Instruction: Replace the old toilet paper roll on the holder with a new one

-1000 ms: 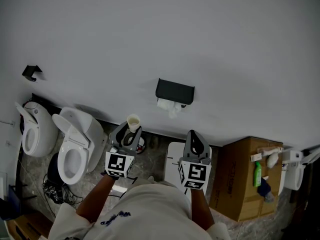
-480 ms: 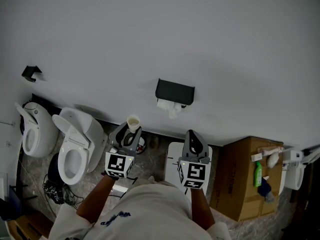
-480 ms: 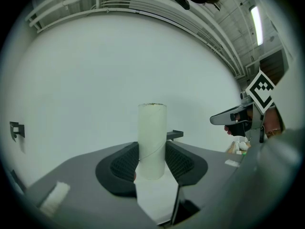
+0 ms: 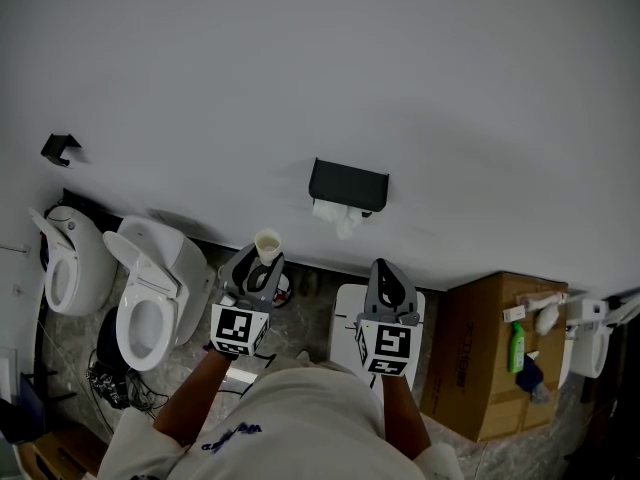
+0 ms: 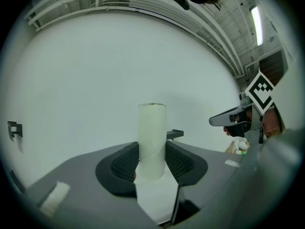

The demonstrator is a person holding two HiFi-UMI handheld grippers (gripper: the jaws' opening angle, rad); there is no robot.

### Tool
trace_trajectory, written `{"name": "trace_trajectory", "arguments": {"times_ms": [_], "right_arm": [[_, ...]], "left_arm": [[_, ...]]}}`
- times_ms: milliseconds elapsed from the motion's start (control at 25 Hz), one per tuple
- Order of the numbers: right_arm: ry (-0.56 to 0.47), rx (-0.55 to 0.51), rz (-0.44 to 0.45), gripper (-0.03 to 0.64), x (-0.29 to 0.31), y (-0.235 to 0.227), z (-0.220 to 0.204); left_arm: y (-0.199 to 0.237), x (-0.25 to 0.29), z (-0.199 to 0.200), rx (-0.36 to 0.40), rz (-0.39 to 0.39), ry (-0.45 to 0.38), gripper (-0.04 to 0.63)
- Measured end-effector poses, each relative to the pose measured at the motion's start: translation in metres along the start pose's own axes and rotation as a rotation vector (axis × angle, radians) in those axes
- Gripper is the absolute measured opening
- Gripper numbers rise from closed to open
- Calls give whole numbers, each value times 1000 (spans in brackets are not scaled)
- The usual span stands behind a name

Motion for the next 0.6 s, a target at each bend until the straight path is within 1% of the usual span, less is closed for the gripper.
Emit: {"name": "trace_trajectory", "arguments": {"times_ms": [600], "right_arm": [[22,1,7,3,16,-3,-6]], "left_arm": [[6,15,-5,-3,-7,11,176]]}}
Point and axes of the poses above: the fingertips, and each gripper's own axes: x forward along the fingers, y to its left, z out of its top, the point moved 8 cm from there along -x, backward along the fingers, and after that the axes turned 6 degrees about -z, right-handed, at the moved point
